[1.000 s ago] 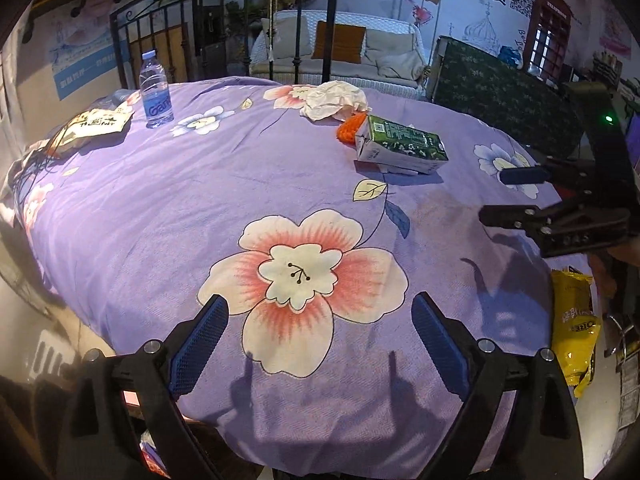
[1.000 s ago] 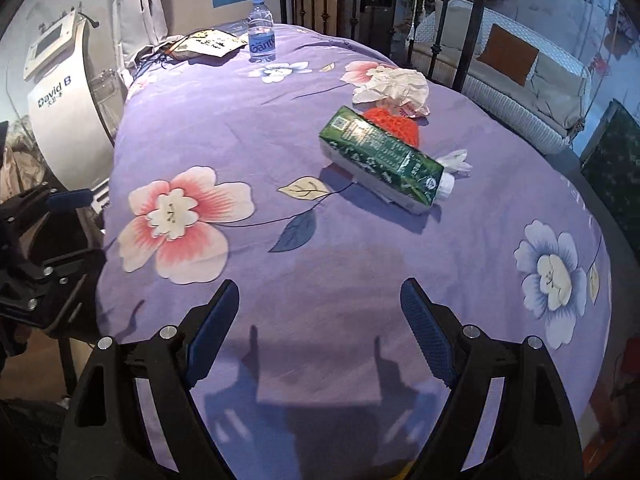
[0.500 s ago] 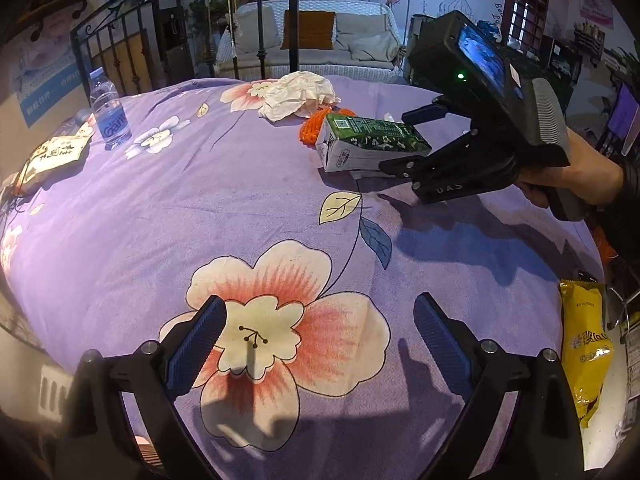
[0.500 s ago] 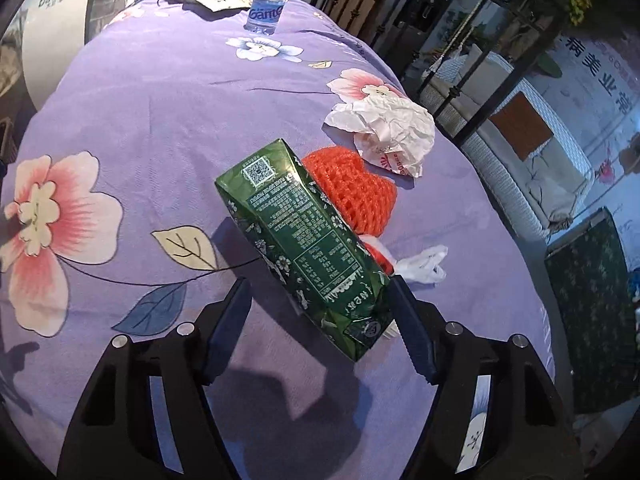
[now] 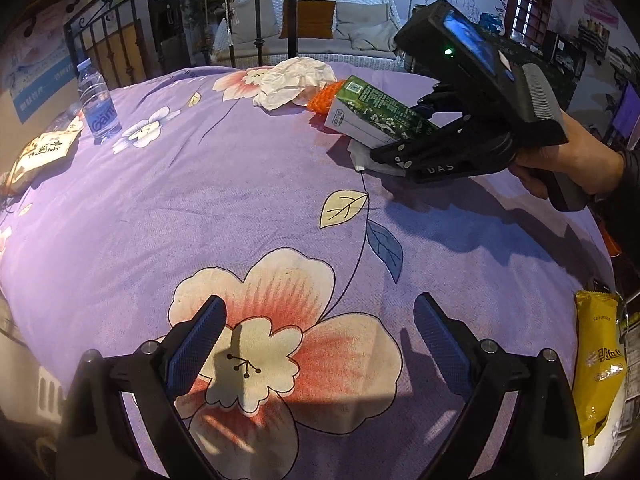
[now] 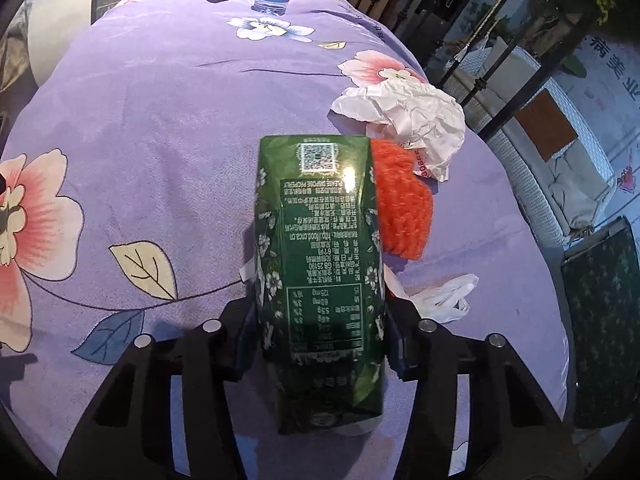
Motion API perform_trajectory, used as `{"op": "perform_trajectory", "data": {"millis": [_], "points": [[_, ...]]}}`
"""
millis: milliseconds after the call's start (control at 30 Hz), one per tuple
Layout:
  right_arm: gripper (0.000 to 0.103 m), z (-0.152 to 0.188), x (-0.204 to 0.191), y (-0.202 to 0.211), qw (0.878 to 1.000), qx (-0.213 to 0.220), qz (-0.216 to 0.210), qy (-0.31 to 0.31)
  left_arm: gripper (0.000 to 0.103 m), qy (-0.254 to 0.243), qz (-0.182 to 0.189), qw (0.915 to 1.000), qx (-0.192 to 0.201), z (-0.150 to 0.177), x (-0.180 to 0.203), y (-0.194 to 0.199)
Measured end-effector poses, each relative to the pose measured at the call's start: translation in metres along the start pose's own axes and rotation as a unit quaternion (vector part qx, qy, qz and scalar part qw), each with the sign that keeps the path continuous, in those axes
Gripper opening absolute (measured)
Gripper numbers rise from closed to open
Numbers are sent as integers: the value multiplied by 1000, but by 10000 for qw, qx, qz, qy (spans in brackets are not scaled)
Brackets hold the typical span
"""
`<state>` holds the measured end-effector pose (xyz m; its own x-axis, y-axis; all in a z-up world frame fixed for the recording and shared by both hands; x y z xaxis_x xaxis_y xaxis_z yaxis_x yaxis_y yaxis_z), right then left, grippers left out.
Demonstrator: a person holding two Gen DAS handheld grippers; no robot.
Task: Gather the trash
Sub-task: 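Grasp the green juice carton with the right tool and lift it, then grasp the white plastic bag with the left tool while the right tool holds the carton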
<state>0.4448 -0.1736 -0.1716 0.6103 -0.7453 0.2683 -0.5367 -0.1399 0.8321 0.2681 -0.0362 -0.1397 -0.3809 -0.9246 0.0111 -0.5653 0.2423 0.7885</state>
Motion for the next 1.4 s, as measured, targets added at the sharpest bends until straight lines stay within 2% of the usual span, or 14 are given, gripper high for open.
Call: {"op": "perform_trajectory", "data": {"millis": [167,300,500,733,1000,1100,1233,1267,1400], "points": [[50,17,17,29,9970,288,-158,-704,93,57,93,9999,-36,-5,2,-6],[50,41,35,43,9885,276,-319,-1450,93,91,198,9997,-73,-14,9,-16],[50,64,41,65,9808,356,-460,-1861,93,-13,308,9995,-38,-46,23,-37],[50,90,49,85,9776,443,-272,-2040,92,-407,212,9989,16,-80,41,-68],[50,113,65,99,9667,579,-304,-2474,92,-580,237,9977,-270,-110,52,-117],[50,119,66,101,9645,620,-286,-2551,88,-507,298,9973,-438,-116,53,-131],[50,121,68,99,9614,652,-359,-2650,72,-574,211,9968,-515,-118,57,-140],[50,121,69,99,9609,669,-364,-2662,63,-583,203,9968,-505,-117,58,-140],[50,125,72,97,9585,679,-374,-2742,50,-709,54,9967,-379,-115,65,-135]]}}
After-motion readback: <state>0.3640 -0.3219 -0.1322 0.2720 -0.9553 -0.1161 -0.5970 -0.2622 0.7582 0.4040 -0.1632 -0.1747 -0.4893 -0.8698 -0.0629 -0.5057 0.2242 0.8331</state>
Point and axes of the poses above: each gripper's, at about its wrist camera, not at the fingertips, and y roughly against the way its jaws point, x to its right, z to its underside, the point moved 5 cm from there along -y, roughly the way its jaws point, and after that the axes turned 2 degrees about x, right-handed, at the moved point
